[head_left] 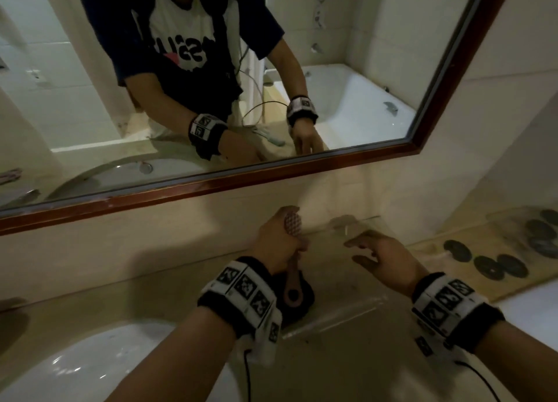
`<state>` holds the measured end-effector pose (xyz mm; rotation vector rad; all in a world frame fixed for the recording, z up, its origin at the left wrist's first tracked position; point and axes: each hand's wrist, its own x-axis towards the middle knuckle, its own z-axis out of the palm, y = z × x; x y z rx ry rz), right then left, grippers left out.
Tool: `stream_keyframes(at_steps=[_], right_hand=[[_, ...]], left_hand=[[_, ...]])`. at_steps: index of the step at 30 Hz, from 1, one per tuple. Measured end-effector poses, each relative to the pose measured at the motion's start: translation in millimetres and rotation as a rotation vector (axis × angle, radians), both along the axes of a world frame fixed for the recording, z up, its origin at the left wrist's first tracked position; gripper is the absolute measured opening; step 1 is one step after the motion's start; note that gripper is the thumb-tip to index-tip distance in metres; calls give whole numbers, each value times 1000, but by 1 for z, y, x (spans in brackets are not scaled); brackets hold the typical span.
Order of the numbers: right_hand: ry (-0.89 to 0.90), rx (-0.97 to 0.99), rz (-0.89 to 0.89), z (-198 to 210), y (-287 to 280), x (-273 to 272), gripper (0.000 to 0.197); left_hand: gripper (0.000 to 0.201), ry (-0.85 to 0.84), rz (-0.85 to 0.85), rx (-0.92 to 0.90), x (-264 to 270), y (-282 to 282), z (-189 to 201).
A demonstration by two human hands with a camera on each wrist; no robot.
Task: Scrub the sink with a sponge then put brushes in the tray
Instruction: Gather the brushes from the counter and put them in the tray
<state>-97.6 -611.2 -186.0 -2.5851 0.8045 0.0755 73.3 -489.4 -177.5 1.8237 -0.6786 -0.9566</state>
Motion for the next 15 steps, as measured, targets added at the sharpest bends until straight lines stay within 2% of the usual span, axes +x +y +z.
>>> stream_keyframes(at_steps=[2, 6, 8, 10, 13, 15], right_hand=[[94, -14, -37, -6, -5, -20, 34], [223, -17, -19, -25, -5, -50, 33], [244, -25, -9, -29, -6, -59, 34], [252, -27, 1, -30, -7, -63, 35], [264, -33, 30, -32, -7, -65, 37], [288, -47, 46, -32, -7, -64, 40]], left_hand=[[66, 22, -15, 22, -14, -24, -8], [80, -84, -24, 118, -27, -53, -27], [79, -143, -8, 196, -27, -59, -36], [67, -234, -6, 250, -28, -58, -46], [33, -397, -67, 246, -30, -56, -57], [23, -463, -115, 274, -31, -58, -60]])
